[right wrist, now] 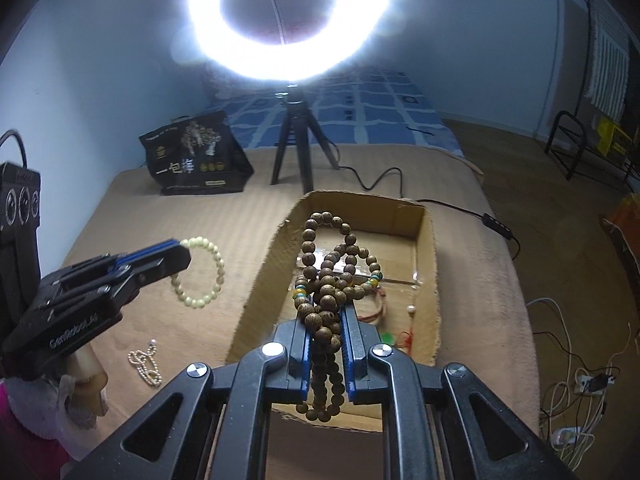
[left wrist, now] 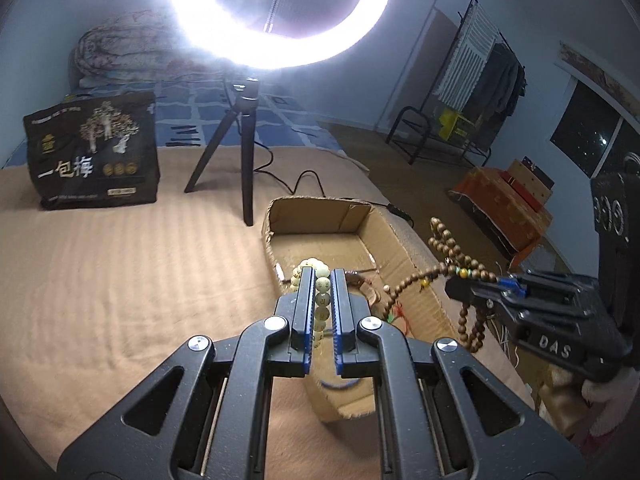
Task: Organize jewelry
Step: 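Lift both bracelets and carry them over the cardboard box with both tools, then open both tools to drop the bead bracelets into the box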
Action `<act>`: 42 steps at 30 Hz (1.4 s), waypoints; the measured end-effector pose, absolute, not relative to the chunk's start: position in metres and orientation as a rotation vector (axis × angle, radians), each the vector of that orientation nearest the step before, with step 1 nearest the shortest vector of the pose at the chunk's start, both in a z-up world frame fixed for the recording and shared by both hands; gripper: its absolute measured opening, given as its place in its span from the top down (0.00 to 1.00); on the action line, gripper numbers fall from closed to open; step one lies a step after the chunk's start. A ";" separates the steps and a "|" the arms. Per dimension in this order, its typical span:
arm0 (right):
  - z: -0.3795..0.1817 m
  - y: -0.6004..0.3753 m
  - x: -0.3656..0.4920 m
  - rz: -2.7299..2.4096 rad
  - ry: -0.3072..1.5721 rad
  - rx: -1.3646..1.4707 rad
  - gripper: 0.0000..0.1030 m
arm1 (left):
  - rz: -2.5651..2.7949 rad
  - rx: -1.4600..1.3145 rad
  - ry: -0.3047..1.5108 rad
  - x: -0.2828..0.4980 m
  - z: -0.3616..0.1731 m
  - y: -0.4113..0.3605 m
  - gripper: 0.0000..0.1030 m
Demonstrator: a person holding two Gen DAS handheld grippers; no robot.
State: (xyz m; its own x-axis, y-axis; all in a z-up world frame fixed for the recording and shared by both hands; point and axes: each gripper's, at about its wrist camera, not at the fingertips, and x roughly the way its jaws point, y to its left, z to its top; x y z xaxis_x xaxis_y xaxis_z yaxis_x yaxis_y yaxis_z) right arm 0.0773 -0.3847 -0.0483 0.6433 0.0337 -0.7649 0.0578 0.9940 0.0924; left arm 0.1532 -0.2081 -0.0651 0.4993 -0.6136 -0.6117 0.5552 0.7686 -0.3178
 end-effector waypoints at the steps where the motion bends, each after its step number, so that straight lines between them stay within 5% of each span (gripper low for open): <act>1: -0.049 -0.387 0.078 -0.018 0.875 0.113 0.90 | -0.708 -0.078 0.774 0.156 -0.066 -0.212 0.95; 37: -0.106 -0.416 0.100 -0.047 1.006 0.159 0.89 | -0.667 0.013 0.873 0.229 -0.118 -0.290 0.95; 40: -0.106 -0.415 0.101 -0.041 1.006 0.155 0.79 | -0.654 0.007 0.869 0.229 -0.116 -0.288 0.95; 42: -0.105 -0.413 0.101 -0.046 1.003 0.142 0.63 | -0.647 0.010 0.876 0.229 -0.115 -0.287 0.87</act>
